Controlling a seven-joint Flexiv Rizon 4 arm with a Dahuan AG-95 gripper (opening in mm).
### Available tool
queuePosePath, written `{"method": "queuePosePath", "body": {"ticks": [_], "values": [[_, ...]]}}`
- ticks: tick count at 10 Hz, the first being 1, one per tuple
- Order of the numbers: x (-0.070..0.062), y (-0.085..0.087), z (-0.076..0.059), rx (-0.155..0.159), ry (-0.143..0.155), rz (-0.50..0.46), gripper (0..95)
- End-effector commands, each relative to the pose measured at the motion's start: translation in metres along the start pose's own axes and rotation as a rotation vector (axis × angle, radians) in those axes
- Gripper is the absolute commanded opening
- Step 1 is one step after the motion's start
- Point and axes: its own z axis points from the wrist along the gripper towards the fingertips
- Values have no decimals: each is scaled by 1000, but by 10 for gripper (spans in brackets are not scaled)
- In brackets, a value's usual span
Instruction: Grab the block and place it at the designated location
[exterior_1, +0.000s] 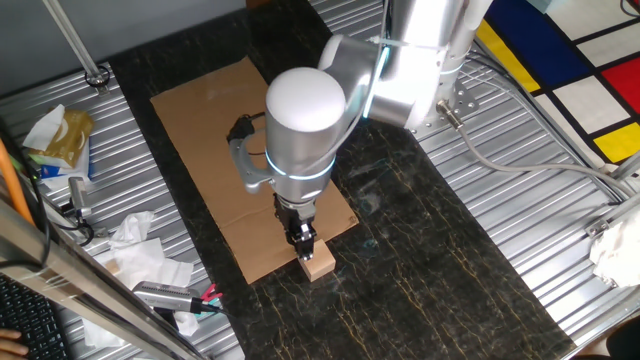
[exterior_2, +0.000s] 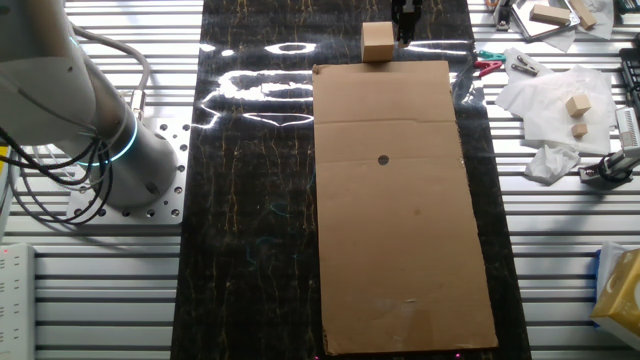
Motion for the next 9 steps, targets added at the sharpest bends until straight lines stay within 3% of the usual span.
{"method": "queuePosePath", "body": {"ticks": [1,3,4,9], "values": [[0,6,2,0,-3,12,760],[1,11,4,-1,-7,19,760],[1,14,5,-1,-9,28,570],[2,18,7,-2,-8,39,570]]}}
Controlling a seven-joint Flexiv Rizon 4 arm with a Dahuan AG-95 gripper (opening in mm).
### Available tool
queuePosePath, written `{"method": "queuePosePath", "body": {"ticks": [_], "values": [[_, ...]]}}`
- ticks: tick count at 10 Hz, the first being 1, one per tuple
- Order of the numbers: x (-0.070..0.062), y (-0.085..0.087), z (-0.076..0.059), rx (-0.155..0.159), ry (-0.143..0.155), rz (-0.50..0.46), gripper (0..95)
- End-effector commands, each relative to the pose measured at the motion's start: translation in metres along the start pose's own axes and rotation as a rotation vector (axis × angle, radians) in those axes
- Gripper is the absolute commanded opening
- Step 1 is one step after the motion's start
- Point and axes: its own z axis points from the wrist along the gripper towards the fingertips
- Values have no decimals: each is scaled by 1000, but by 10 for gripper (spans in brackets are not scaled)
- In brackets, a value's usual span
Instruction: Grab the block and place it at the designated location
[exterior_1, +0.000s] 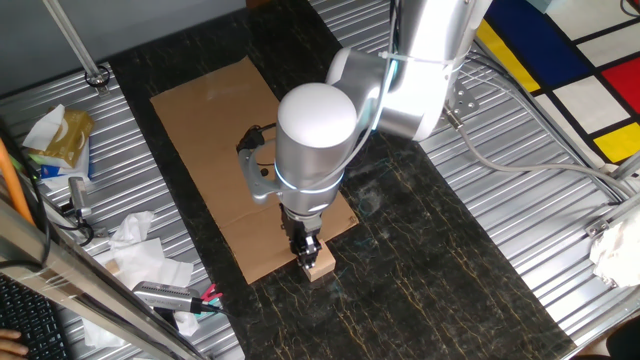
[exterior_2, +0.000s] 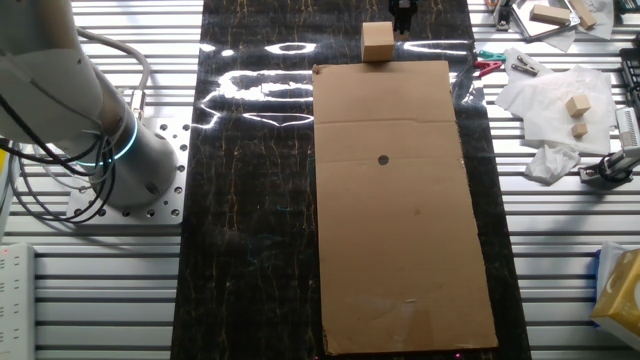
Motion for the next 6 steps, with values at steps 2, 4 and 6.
{"method": "queuePosePath", "body": {"ticks": [2,4,6], "values": [[1,3,1,-3,0,9,570],[1,6,1,-6,-2,18,570],[2,7,2,-9,-5,19,570]]}}
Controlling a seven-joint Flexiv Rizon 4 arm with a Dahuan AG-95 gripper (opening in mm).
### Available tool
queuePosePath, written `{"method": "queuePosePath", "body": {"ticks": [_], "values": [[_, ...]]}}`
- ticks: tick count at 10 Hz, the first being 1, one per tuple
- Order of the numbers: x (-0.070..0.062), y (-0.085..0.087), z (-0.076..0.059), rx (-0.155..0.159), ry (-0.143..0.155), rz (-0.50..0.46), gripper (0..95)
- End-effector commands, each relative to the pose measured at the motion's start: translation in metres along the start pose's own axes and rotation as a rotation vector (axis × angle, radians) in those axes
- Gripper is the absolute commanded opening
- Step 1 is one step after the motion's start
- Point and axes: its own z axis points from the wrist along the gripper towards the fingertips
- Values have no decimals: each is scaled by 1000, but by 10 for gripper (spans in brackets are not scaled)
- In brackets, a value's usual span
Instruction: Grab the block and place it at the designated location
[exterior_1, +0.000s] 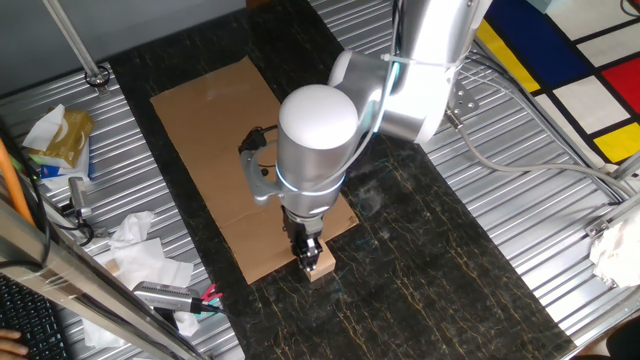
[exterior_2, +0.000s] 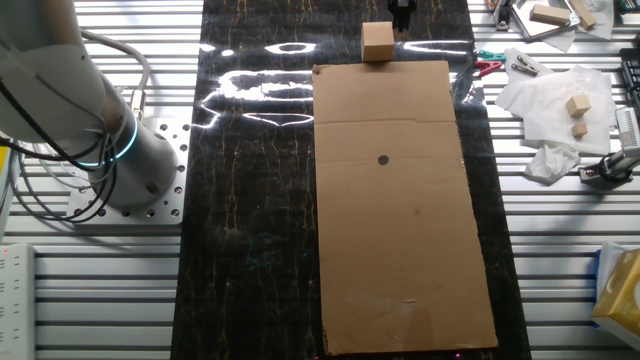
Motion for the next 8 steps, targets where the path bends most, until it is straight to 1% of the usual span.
{"method": "queuePosePath", "body": {"ticks": [1,5,8], "values": [[1,1,0,-5,-6,-1,760],[1,1,0,-9,-14,-12,760],[5,2,2,-13,-25,-12,760]]}}
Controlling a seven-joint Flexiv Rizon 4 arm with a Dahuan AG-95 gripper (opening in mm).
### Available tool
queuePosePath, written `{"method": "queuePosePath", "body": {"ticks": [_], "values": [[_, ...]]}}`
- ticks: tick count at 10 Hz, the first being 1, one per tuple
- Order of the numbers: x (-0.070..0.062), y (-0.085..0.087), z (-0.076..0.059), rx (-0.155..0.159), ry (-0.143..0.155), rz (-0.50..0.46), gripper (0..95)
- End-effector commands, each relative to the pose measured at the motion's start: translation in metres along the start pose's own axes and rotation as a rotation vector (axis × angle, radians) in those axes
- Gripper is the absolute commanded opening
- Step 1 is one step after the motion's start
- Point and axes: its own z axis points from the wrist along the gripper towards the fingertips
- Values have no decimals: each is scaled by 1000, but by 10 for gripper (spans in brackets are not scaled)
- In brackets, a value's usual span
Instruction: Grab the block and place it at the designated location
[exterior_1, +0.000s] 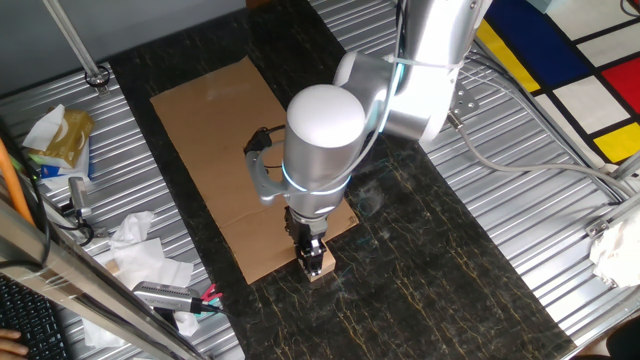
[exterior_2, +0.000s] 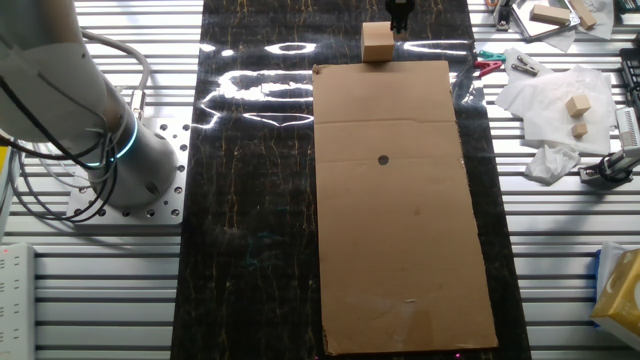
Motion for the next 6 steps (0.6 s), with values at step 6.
{"method": "queuePosePath", "body": {"ticks": [6], "values": [[10,-2,5,1,-13,4,760]]}}
